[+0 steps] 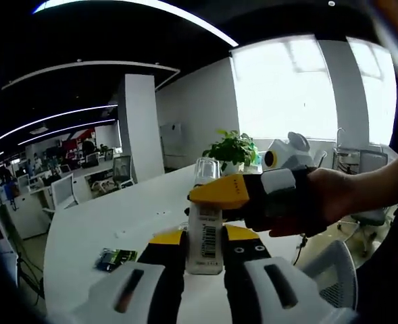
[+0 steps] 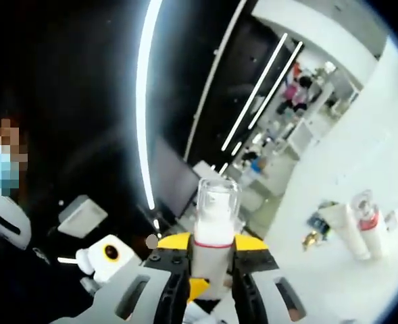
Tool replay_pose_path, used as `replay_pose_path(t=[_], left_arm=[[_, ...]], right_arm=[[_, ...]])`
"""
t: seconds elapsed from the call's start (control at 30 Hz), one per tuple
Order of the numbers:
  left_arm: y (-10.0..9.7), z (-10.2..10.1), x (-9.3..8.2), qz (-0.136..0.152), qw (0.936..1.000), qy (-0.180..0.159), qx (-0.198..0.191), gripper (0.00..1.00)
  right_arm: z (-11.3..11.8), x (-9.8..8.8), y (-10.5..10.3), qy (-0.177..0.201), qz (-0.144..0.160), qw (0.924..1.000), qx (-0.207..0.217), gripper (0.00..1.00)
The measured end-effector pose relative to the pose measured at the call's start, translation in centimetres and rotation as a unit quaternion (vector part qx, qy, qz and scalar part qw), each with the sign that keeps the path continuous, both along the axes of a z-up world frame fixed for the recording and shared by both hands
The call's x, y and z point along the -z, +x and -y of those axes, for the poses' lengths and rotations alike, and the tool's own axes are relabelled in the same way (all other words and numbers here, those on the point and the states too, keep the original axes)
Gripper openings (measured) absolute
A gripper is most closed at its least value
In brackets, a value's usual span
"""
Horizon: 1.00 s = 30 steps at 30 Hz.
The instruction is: Arrange the skincare products in the storage area until every visible bottle or jar stands upright without overlapping.
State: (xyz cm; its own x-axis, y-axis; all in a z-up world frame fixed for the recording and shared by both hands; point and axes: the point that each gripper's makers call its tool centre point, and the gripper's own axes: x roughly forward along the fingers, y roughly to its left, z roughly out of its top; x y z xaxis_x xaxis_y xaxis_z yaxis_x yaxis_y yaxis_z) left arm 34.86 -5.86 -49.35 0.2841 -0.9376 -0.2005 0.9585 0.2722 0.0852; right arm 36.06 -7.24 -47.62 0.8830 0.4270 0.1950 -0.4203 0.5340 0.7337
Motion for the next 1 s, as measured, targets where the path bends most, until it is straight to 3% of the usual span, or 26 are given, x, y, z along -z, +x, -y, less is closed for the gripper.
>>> replay_pose_path(t=[0.13, 0.17, 0.23, 0.33, 0.4, 0.47, 0.5, 0.63, 0.73, 0.83, 0.87, 0.9, 1.0], left_arm=[[-0.7, 0.2, 0.1, -0.037, 0.9988, -0.013, 0.03, 0.23], [-0.6, 0.1, 0.0, -0.032, 0.9987, -0.017, 0.035, 0.24], [-1.4, 0.1, 0.2, -0.049, 0.9966, -0.016, 0.065, 0.3], [-1.5, -0.2, 0.3, -0.047, 0.9959, -0.012, 0.077, 0.4], [-2.4, -0.3, -0.2, -0.098, 0.9892, -0.041, 0.101, 0.44], [-3.0, -0.6, -0.8, -0.153, 0.9778, -0.069, 0.125, 0.46], [-3.3, -0.8, -1.2, -0.189, 0.9683, -0.085, 0.141, 0.47], [-4.4, -1.7, -2.3, -0.249, 0.9414, -0.11, 0.199, 0.49], [-6.2, -3.0, -3.8, -0.317, 0.8975, -0.138, 0.274, 0.5], [-6.3, -3.5, -4.7, -0.332, 0.8828, -0.16, 0.292, 0.5], [-6.4, -3.6, -4.8, -0.336, 0.8788, -0.161, 0.298, 0.49], [-6.6, -3.8, -4.9, -0.339, 0.8755, -0.158, 0.306, 0.49], [-7.8, -4.3, -4.9, -0.331, 0.8668, -0.14, 0.346, 0.47]], right_arm=[[-0.2, -0.2, -0.3, -0.019, 0.005, 0.9997, -0.016, 0.15], [-0.3, -0.4, -0.4, -0.023, 0.009, 0.9995, -0.019, 0.14], [-0.4, -1.3, -0.8, -0.024, 0.036, 0.9986, -0.032, 0.13], [-0.4, -1.9, -1.3, -0.024, 0.051, 0.9974, -0.046, 0.13], [-0.9, -2.4, -2.0, -0.043, 0.069, 0.9937, -0.078, 0.13], [-1.3, -3.3, -2.8, -0.054, 0.095, 0.9884, -0.105, 0.13], [-1.9, -4.1, -3.5, -0.054, 0.115, 0.9829, -0.134, 0.13], [-3.3, -6.2, -5.6, -0.064, 0.16, 0.9636, -0.204, 0.13], [-4.6, -7.1, -6.6, -0.082, 0.178, 0.9466, -0.256, 0.13], [-5.7, -7.6, -7.4, -0.093, 0.19, 0.931, -0.298, 0.13], [-6.3, -7.7, -8.0, -0.098, 0.198, 0.9209, -0.321, 0.13], [-6.6, -7.7, -8.0, -0.104, 0.2, 0.9182, -0.326, 0.13], [-7.7, -8.0, -9.0, -0.107, 0.211, 0.8991, -0.368, 0.13]])
